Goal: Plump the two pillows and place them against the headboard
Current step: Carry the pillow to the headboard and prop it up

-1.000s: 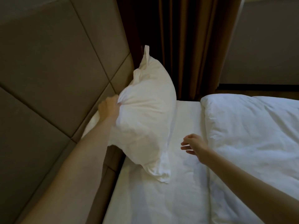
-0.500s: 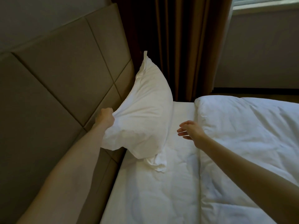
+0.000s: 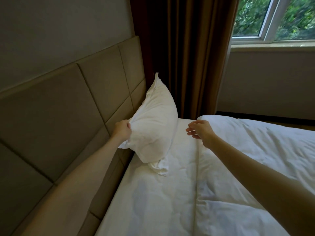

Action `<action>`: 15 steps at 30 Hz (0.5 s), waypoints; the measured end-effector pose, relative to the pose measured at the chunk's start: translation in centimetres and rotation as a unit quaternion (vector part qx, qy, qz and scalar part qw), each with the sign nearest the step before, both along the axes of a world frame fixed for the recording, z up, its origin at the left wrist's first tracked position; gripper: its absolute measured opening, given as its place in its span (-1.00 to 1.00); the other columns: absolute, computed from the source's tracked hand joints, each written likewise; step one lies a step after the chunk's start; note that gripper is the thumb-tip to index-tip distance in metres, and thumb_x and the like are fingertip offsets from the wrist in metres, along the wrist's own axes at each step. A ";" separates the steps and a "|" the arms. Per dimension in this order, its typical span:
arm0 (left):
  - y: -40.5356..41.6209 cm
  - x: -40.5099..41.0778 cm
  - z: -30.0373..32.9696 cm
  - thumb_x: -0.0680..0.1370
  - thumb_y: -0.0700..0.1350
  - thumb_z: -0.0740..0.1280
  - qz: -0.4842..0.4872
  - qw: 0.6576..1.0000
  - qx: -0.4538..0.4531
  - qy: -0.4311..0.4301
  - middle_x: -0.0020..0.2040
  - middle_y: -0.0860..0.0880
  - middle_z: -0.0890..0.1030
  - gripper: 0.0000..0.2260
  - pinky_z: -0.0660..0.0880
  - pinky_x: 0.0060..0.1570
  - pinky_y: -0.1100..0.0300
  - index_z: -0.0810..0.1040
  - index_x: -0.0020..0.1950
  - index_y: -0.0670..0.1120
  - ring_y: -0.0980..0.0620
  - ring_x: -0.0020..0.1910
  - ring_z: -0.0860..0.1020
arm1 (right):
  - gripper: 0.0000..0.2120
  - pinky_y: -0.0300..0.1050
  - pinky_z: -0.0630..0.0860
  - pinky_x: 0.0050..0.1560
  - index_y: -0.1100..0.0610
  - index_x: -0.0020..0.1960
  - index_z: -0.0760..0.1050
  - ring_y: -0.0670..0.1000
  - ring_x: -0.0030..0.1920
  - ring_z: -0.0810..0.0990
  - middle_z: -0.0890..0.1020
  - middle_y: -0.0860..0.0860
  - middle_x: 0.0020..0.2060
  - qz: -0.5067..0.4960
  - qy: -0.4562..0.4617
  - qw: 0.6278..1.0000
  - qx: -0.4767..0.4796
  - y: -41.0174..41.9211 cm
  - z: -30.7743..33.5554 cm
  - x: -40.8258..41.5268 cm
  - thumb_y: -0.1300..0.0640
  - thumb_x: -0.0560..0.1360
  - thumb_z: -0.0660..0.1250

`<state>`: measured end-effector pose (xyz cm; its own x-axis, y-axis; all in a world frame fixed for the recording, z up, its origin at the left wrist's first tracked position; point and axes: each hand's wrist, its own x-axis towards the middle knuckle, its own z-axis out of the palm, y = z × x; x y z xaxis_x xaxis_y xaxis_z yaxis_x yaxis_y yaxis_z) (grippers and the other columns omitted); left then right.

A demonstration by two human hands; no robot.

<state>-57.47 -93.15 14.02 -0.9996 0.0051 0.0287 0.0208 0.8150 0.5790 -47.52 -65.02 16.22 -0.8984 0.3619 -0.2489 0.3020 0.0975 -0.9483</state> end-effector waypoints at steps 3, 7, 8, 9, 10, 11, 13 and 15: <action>1.4 2.9 1.7 0.45 -0.38 0.17 -0.035 0.999 0.037 0.017 -0.34 -0.04 0.36 -0.78 0.27 -0.37 0.16 0.32 -0.32 -0.11 -0.01 -0.34 0.33 | -0.85 -0.02 0.52 0.06 0.29 0.06 0.50 0.11 -0.11 0.60 0.62 0.12 -0.20 0.003 0.012 1.000 0.000 -0.7 1.2 2.0 0.29 0.57 0.19; 2.1 7.5 3.5 0.42 -0.33 0.24 -0.056 0.994 0.085 0.040 -0.35 0.00 0.36 -0.74 0.30 -0.30 0.10 0.28 -0.37 -0.06 -0.01 -0.35 0.33 | -0.87 -0.01 0.52 0.07 0.21 -0.06 0.50 0.11 -0.11 0.60 0.62 0.12 -0.21 0.013 0.031 0.999 -0.027 -1.8 2.7 5.8 0.29 0.57 0.18; 2.3 8.6 3.8 0.42 -0.32 0.26 -0.059 0.992 0.099 0.044 -0.35 0.01 0.35 -0.73 0.30 -0.30 0.11 0.28 -0.37 -0.05 0.00 -0.35 0.32 | -0.87 0.00 0.52 0.08 0.20 -0.08 0.50 0.10 -0.12 0.61 0.63 0.11 -0.22 0.018 0.038 0.999 -0.033 -2.1 3.0 6.6 0.29 0.56 0.18; 2.5 9.8 4.1 0.43 -0.31 0.27 -0.063 0.990 0.117 0.046 -0.35 0.01 0.35 -0.72 0.30 -0.31 0.13 0.28 -0.37 -0.04 0.01 -0.36 0.32 | -0.86 0.00 0.52 0.09 0.19 -0.08 0.51 0.10 -0.12 0.61 0.63 0.10 -0.22 0.025 0.046 0.998 -0.031 -2.3 3.4 7.5 0.29 0.56 0.18; 2.7 10.9 4.4 0.43 -0.30 0.29 -0.065 0.987 0.139 0.047 -0.36 0.02 0.34 -0.72 0.29 -0.32 0.15 0.28 -0.37 -0.05 0.03 -0.37 0.31 | -0.86 0.00 0.52 0.09 0.20 -0.07 0.51 0.10 -0.12 0.61 0.63 0.10 -0.22 0.031 0.054 0.998 -0.026 -2.6 3.7 8.3 0.30 0.56 0.18; 2.9 11.9 4.6 0.44 -0.30 0.30 -0.065 0.984 0.160 0.048 -0.37 0.02 0.34 -0.72 0.28 -0.33 0.16 0.28 -0.36 -0.05 0.04 -0.38 0.30 | -0.86 0.00 0.52 0.09 0.21 -0.05 0.52 0.10 -0.12 0.62 0.63 0.11 -0.22 0.036 0.064 0.997 -0.023 -2.7 4.0 9.0 0.31 0.55 0.18; 3.2 13.8 4.9 0.44 -0.30 0.31 -0.064 0.977 0.196 0.048 -0.37 0.02 0.32 -0.72 0.28 -0.33 0.17 0.27 -0.35 -0.07 0.04 -0.37 0.30 | -0.85 -0.02 0.52 0.05 0.23 -0.03 0.52 0.10 -0.13 0.61 0.63 0.12 -0.21 0.035 0.082 0.996 -0.019 -2.9 4.4 10.4 0.32 0.55 0.17; 3.1 15.7 4.8 0.45 -0.30 0.32 -0.067 0.969 0.232 0.047 -0.38 0.01 0.29 -0.69 0.27 -0.34 0.18 0.24 -0.35 -0.07 0.04 -0.37 0.29 | -0.84 -0.05 0.52 0.00 0.27 -0.01 0.52 0.10 -0.15 0.61 0.63 0.13 -0.21 0.023 0.095 0.995 -0.025 -3.1 4.6 11.9 0.34 0.54 0.16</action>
<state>-41.78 -90.04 18.86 -0.9838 0.0988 0.1495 0.1783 0.4536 0.8732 -35.66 -68.11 20.85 -0.9460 0.3114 -0.0901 0.1138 0.0588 -0.9918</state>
